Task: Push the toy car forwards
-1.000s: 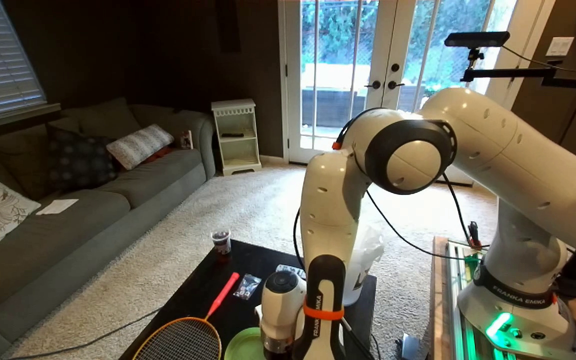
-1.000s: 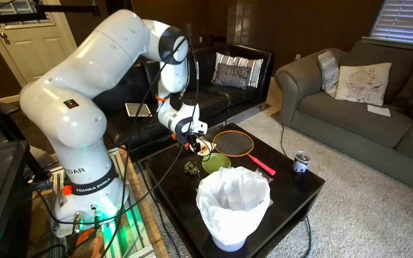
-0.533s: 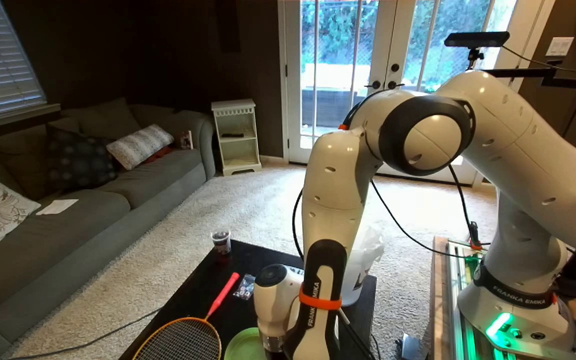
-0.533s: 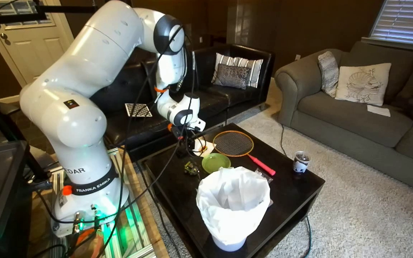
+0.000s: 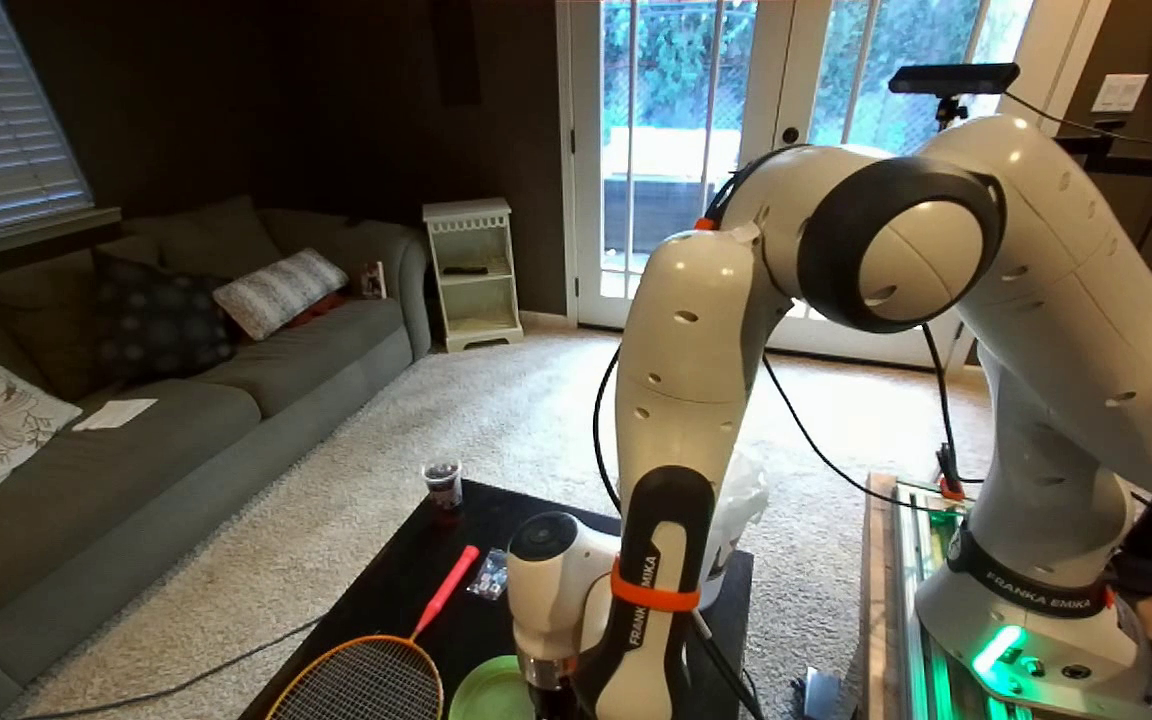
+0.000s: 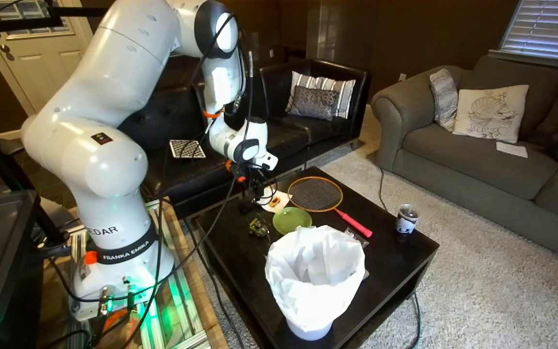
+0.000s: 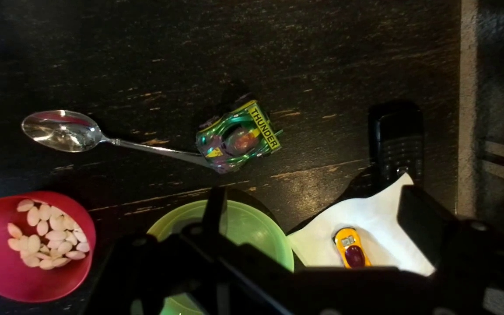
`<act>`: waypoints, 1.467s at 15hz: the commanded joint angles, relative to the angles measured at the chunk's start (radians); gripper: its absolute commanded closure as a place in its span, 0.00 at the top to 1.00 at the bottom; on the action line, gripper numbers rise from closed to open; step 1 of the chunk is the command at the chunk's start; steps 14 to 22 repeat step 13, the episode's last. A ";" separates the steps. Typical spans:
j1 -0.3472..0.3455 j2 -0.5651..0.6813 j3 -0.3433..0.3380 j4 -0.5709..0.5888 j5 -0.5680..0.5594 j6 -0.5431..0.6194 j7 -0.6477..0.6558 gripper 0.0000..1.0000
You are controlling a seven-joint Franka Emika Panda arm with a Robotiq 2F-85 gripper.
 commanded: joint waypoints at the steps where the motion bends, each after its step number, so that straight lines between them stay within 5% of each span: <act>1: 0.097 -0.087 -0.075 -0.068 0.006 -0.017 0.071 1.00; 5: 0.218 -0.147 -0.179 -0.114 -0.010 -0.016 0.138 1.00; 6: 0.151 -0.086 -0.129 -0.060 -0.001 -0.001 0.089 1.00; 9: 0.202 -0.116 -0.165 -0.085 -0.002 0.000 0.112 1.00; 22: 0.203 -0.119 -0.169 -0.091 -0.002 0.000 0.114 1.00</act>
